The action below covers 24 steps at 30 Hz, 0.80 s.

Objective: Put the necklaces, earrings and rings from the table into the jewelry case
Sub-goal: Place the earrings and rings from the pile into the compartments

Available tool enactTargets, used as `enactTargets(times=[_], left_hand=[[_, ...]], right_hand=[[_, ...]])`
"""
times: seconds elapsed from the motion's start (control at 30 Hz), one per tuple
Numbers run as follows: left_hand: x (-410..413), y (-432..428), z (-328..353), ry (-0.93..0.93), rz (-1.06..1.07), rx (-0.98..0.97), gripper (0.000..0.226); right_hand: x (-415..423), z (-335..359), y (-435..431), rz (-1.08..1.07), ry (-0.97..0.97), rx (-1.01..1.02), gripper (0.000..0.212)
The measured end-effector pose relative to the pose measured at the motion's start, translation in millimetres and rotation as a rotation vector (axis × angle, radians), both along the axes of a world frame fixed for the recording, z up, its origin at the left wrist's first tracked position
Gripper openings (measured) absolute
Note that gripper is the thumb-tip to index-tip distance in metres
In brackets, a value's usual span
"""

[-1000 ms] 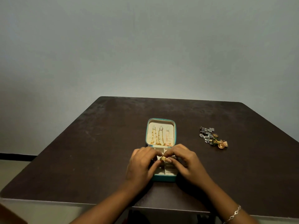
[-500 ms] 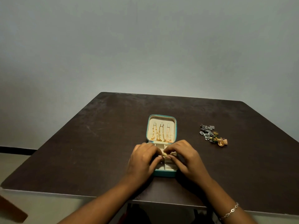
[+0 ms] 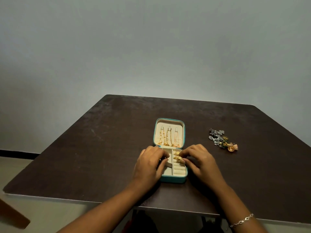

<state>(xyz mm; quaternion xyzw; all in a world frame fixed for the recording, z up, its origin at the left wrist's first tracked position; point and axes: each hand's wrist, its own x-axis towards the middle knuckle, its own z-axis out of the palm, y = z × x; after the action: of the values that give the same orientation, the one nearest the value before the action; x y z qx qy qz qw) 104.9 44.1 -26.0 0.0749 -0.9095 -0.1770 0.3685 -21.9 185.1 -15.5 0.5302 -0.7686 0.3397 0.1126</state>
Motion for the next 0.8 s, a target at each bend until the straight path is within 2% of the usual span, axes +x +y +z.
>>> enactTargets(times=[0.33,0.53,0.8], left_hand=[[0.2,0.5,-0.6,-0.012,-0.003,0.014,0.007],[-0.5,0.4,-0.8,-0.003,-0.002,0.018,0.006],[0.0,-0.6,-0.4,-0.018,-0.014,0.02,0.016]], right_hand=[[1.4,0.8,-0.9,0.014,0.042,0.036,0.017],[2.0,1.6,1.8,0.03,0.052,0.079,0.032],[4.3,4.3,4.0,0.041,0.068,0.008,0.033]])
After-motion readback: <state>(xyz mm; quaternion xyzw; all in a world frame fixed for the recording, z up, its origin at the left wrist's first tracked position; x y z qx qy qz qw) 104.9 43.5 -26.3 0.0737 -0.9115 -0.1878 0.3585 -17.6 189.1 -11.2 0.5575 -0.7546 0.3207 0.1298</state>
